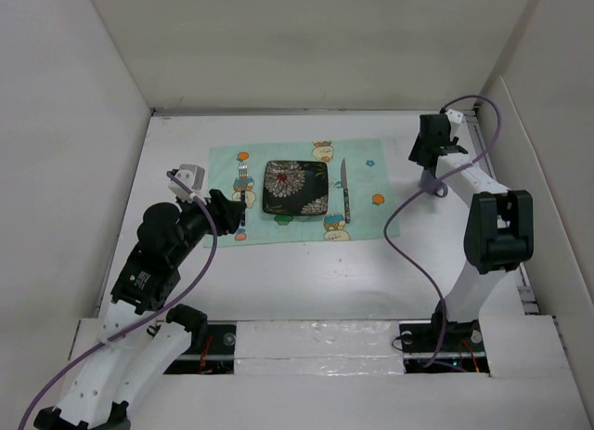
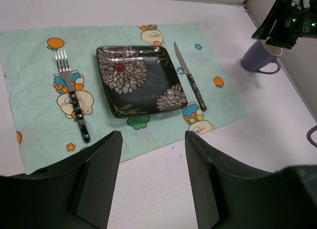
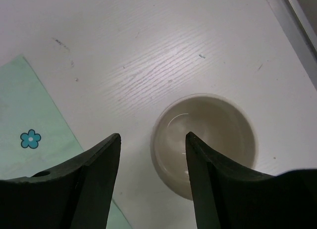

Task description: Set the dinner table for one person

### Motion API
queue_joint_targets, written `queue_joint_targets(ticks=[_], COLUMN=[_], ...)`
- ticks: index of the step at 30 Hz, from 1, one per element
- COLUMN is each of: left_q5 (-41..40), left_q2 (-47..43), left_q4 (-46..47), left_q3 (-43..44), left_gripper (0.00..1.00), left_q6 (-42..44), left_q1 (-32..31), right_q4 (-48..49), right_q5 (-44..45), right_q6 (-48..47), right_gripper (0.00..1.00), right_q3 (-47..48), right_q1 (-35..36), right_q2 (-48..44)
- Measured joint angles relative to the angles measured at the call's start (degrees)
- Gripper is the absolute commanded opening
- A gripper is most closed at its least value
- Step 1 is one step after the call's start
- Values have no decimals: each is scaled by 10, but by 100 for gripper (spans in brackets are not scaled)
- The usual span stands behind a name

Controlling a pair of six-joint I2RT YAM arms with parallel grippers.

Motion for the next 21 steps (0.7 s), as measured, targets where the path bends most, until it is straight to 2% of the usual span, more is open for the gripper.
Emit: queue_joint_targets(ticks=[3, 6, 10, 16, 21], left_q5=[1, 1, 0, 0, -1], left_q2=[0, 1, 4, 17, 28], left_q4=[0, 0, 0, 0, 0], left_q3=[0, 0, 0, 0, 0], left_gripper=[51, 51, 51, 51, 51], left_q6=[0, 2, 2, 4, 4], left_q1=[0, 0, 0, 0, 0], right_q4=[-3, -5, -5, -8, -37], right_q5=[-9, -20, -30, -27, -30], right_q6=[-3, 0, 6, 7, -11], right_gripper=[47, 31, 0, 0, 0], right_q3=[21, 32, 36, 40, 76], right_q1=[-7, -19, -30, -32, 11], right_q2=[23, 41, 52, 45, 33])
